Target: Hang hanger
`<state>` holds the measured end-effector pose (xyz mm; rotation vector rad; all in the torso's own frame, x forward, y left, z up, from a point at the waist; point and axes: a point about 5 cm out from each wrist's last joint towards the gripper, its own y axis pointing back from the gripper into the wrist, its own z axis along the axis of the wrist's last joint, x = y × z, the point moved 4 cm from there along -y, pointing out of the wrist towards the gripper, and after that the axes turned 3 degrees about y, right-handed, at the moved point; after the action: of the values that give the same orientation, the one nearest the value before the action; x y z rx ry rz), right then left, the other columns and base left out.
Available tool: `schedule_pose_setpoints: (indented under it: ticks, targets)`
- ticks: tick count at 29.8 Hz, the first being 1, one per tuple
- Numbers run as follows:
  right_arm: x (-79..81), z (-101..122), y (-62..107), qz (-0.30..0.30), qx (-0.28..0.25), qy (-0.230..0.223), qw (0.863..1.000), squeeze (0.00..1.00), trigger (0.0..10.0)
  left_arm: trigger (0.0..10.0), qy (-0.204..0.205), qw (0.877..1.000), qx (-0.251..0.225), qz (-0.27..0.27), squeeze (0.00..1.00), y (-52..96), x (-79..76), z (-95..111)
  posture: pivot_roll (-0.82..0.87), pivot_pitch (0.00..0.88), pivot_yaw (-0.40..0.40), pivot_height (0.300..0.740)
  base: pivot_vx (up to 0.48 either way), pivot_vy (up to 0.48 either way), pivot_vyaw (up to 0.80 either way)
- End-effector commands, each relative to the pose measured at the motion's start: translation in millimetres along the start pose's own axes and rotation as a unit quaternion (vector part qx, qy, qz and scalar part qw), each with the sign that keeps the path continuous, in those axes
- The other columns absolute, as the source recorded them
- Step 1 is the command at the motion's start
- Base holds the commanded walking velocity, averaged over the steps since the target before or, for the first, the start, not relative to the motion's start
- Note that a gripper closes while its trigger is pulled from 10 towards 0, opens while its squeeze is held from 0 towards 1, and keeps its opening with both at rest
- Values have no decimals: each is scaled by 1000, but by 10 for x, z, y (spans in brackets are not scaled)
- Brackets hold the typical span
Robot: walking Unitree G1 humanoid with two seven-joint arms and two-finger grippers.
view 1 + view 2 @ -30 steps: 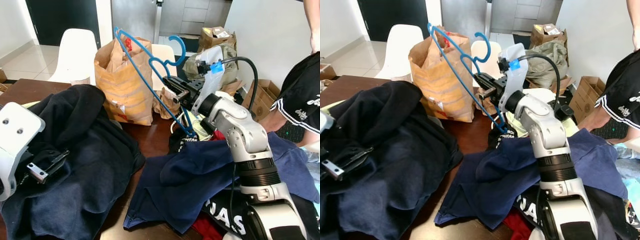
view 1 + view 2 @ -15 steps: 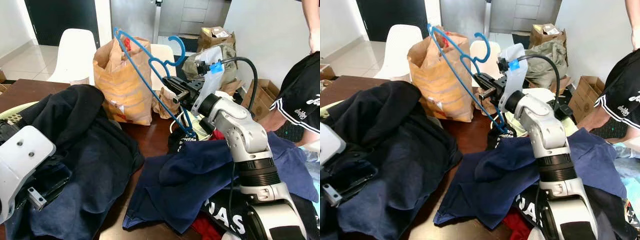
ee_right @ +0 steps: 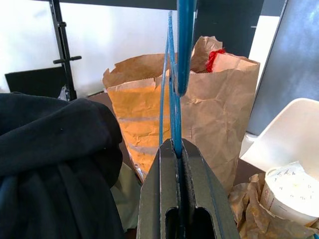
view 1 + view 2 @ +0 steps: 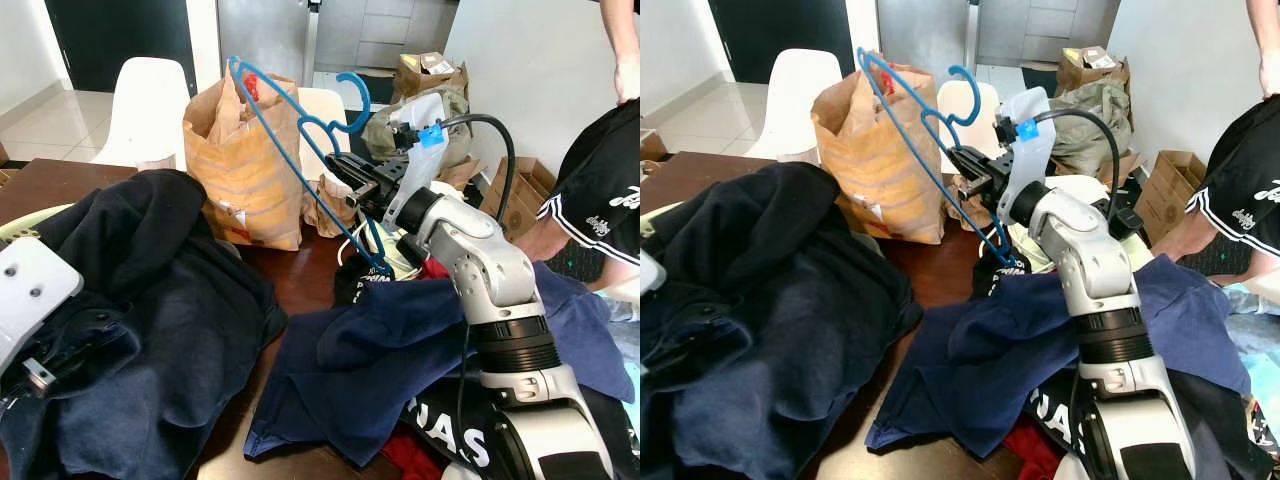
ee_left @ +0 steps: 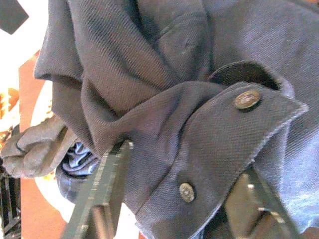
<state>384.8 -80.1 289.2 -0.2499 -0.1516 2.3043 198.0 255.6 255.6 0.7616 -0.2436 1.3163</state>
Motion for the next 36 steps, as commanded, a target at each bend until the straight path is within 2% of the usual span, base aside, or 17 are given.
schedule_pose_setpoints:
  ticks: [1, 12, 17, 18, 20, 21, 22, 23, 24, 25, 26, 28, 29, 30, 31, 33, 36]
  targets:
    - [-11, -38, 19, -2, 3, -2, 1000, 0, 10000, 0, -20, 1000, 4, 5, 0, 4, 33, 14, 35, 32, -81, 740, 0, 0, 0]
    - [-18, -20, 32, -6, 0, -1, 1000, 0, 10000, 0, -23, 999, 0, 24, 0, -74, 101, -29, 28, 33, -77, 740, 0, 0, 0]
    - [-18, -19, 30, -7, -2, -3, 1000, 0, 10000, 0, -10, 998, -46, 34, 0, -98, 143, 75, 30, 32, -77, 740, 0, 0, 0]
    - [-12, -18, 26, -7, -5, -5, 1000, 0, 10000, 0, 8, 995, -94, 26, 0, -99, 123, 216, 30, 30, -77, 740, 0, 0, 0]
    - [11, 0, 12, -4, -14, -14, 1000, 0, 10000, 0, 55, 973, -225, -14, 0, -24, 31, 628, 30, 30, -77, 740, 0, 0, 0]
    - [11, 0, 12, -4, -14, -14, 1000, 0, 10000, 0, 55, 973, -225, -14, 0, -24, 31, 628, 30, 30, -77, 740, 0, 0, 0]
    - [18, 7, 8, -2, -18, -17, 1000, 0, 10000, 0, 64, 963, -261, -27, 0, 14, 7, 742, 30, 30, -77, 740, 0, 0, 0]
    - [18, 7, 8, -2, -18, -17, 1000, 0, 10000, 0, 64, 963, -261, -27, 0, 14, 7, 742, 30, 30, -77, 740, 0, 0, 0]
    - [47, 46, -8, 4, -33, -32, 999, 0, 10000, 0, 94, 922, -370, -60, 0, 188, 18, 1095, 30, 16, -75, 740, 0, 0, 0]
    - [61, 71, -13, 8, -42, -42, 998, 0, 10000, 0, 107, 899, -419, -74, 0, 288, 48, 1251, 30, 16, -73, 740, 0, 0, 0]
    - [61, 71, -13, 8, -42, -42, 998, 0, 10000, 0, 107, 899, -419, -74, 0, 288, 48, 1251, 30, 16, -73, 740, 0, 0, 0]
    - [84, 107, -18, 15, -57, -59, 997, 0, 10000, 353, 121, 870, -469, -90, 0, 403, 90, 1410, 32, 11, -72, 740, 0, 0, 0]
    - [84, 107, -18, 15, -57, -59, 997, 0, 10000, 353, 121, 870, -469, -90, 0, 403, 90, 1410, 32, 11, -72, 740, 0, 0, 0]
    - [96, 124, -20, 19, -64, -68, 995, 0, 10000, 8941, 125, 859, -486, -98, 0, 434, 100, 1465, 32, 7, -71, 740, 0, 0, 0]
    - [111, 153, -21, 24, -74, -80, 994, 0, 10000, 10000, 128, 848, -503, -107, 0, 464, 109, 1528, 31, 3, -71, 740, 0, 0, 0]
    - [132, 215, -14, 35, -96, -104, 989, 0, 10000, 10000, 126, 832, -526, -122, 0, 504, 112, 1635, 31, 0, -69, 740, 0, 0, 0]
    - [139, 251, -8, 41, -109, -118, 986, 0, 10000, 10000, 128, 826, -534, -123, 0, 512, 126, 1688, 32, 0, -69, 740, -195, 0, 0]
